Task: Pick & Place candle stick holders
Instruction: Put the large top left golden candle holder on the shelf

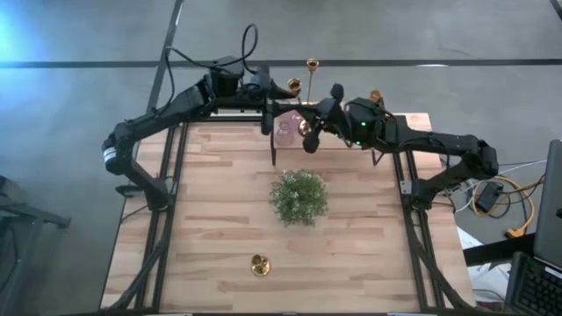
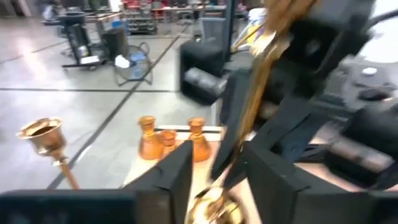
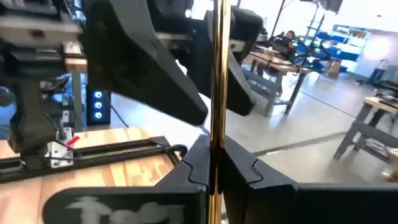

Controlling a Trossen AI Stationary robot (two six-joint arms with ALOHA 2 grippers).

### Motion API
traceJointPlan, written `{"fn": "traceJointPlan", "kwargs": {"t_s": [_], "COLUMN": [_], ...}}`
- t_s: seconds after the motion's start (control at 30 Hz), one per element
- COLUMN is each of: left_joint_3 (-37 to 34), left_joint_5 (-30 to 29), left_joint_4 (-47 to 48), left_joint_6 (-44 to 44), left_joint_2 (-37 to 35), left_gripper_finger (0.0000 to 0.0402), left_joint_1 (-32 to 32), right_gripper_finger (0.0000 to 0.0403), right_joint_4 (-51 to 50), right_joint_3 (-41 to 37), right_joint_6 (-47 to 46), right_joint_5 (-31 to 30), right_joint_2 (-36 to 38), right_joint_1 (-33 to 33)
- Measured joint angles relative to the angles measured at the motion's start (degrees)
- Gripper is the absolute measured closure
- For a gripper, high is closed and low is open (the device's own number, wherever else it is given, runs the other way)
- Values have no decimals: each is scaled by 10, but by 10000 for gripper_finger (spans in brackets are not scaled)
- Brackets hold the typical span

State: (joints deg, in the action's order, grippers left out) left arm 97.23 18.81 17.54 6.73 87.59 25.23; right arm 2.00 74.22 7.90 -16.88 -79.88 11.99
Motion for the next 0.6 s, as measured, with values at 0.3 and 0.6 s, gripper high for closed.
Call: {"fn": "traceJointPlan", "kwargs": {"t_s": [0.3,0.6], "left_joint_3": [0,0], "left_joint_5": [-75,-201], "left_joint_4": [17,14], "left_joint_6": [37,42], "left_joint_2": [-2,-2], "left_gripper_finger": [140,125], "left_joint_1": [2,3], "right_gripper_finger": [394,394], "right_joint_4": [-24,324], "right_joint_3": [-85,-295], "right_joint_6": [-17,11], "right_joint_5": [-107,-134], "right_joint_2": [91,160], "right_joint_1": [8,67]}}
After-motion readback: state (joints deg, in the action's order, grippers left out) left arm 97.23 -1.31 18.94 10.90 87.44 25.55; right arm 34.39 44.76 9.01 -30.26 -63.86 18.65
